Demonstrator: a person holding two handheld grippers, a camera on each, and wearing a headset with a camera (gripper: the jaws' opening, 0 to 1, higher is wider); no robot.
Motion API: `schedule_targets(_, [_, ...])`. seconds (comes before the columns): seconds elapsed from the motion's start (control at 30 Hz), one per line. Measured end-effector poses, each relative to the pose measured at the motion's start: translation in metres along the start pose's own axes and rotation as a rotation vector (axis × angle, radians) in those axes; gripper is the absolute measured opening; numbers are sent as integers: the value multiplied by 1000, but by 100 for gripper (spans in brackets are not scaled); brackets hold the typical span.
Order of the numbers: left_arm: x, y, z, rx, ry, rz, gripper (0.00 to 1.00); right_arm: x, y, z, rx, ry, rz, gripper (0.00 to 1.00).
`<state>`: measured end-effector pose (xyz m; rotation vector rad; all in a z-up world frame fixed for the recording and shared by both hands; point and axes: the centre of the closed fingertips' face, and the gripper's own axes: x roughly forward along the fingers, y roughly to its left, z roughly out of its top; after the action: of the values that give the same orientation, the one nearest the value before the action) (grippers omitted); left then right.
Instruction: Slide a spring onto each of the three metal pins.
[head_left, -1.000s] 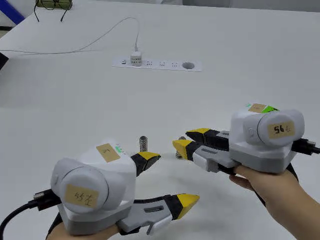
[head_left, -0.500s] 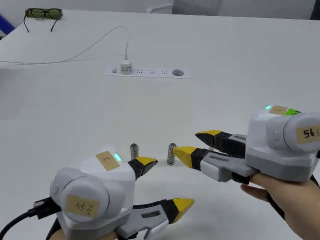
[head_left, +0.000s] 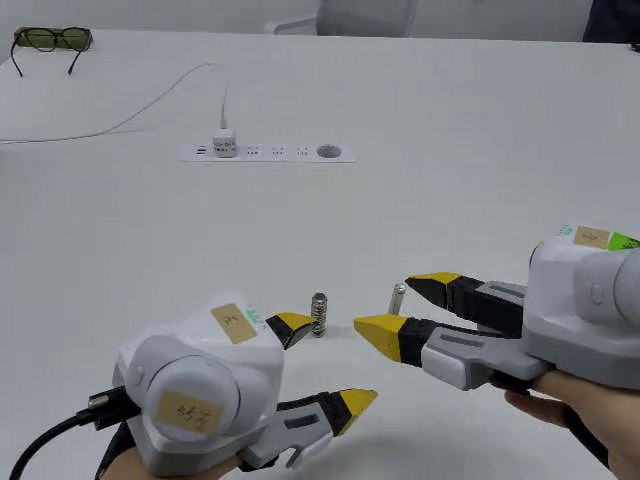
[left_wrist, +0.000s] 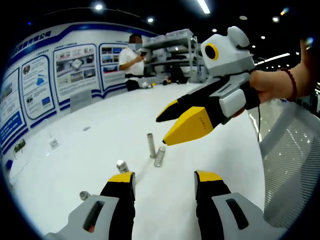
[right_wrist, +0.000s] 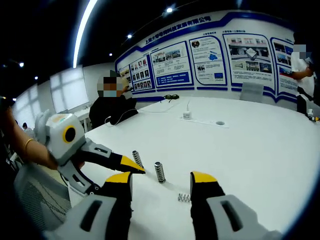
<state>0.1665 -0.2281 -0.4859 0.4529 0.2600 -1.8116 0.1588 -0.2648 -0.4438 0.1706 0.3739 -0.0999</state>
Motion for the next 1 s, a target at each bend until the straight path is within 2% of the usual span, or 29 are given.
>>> schedule_targets(0.33, [17,1,1,46,27,-25,41,-20,1,-5,-3,-12,19,51])
schedule_targets(0.47, [24,2,5,65,22,-34,39,-27,1,-9,-6,-1,11,51])
schedule_targets(0.73, [39,3,6,89,48,-39,33,-38,4,-15,-29,7,0,51])
schedule_targets(1.0, [52,3,5,83,72,-34,24,-46,6,-24,-40,26,-11,51])
